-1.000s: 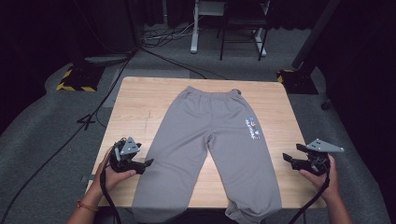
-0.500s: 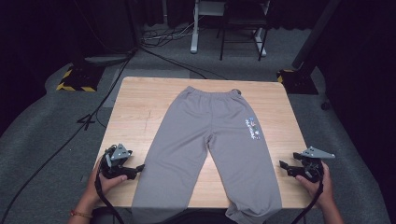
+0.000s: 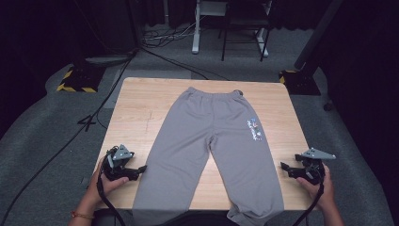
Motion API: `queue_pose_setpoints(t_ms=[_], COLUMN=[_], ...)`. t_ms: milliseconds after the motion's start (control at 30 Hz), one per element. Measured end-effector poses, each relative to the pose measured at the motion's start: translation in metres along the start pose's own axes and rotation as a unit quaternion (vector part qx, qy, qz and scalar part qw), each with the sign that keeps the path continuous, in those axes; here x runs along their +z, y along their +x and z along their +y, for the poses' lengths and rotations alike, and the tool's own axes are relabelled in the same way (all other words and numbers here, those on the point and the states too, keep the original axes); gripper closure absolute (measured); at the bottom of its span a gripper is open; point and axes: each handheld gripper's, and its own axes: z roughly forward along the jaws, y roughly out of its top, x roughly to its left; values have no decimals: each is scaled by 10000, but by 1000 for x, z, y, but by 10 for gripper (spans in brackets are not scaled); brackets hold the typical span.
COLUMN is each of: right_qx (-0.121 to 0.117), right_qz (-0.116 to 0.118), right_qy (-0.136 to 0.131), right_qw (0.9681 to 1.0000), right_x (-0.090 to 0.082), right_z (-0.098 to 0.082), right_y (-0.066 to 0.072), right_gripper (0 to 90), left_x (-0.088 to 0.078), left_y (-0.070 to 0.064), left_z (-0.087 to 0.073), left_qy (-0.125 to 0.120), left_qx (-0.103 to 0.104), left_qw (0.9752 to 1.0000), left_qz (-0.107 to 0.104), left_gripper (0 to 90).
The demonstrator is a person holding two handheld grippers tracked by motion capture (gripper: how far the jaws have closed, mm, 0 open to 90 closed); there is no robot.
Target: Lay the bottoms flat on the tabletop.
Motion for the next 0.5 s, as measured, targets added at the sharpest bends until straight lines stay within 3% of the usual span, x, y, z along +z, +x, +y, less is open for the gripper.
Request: queue_pose_setpoints(t_ms=[500], right_qx=[-11], right_qz=[2], right_qy=[34], right_qw=[10000], right_x=[1], right_z=[0], right_y=[0], right_gripper=[173], left_x=[0], left_y=[1], left_z=[0], left_qy=[-10], left_qx=[18], left_qw=[10000], left_qz=[-2], left_gripper=[207])
